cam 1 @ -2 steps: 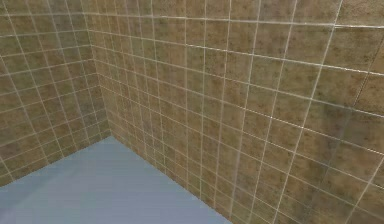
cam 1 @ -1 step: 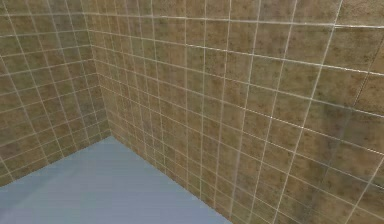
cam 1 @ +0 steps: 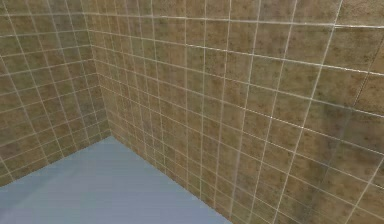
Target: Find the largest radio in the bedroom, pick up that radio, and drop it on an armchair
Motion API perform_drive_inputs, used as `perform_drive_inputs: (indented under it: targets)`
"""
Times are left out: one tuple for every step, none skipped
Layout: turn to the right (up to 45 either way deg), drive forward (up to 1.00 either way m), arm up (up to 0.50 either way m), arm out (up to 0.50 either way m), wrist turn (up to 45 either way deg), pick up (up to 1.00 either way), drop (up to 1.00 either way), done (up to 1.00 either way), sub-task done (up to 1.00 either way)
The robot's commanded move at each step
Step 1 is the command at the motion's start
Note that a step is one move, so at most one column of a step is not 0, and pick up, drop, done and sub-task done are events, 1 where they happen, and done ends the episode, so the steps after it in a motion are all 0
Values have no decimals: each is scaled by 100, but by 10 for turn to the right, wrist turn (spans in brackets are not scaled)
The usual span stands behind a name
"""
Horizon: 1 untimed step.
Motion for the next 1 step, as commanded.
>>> perform_drive_inputs:
  targets:
    - [0, 0, 0, 0, -450, 0, 0, 0, 0]
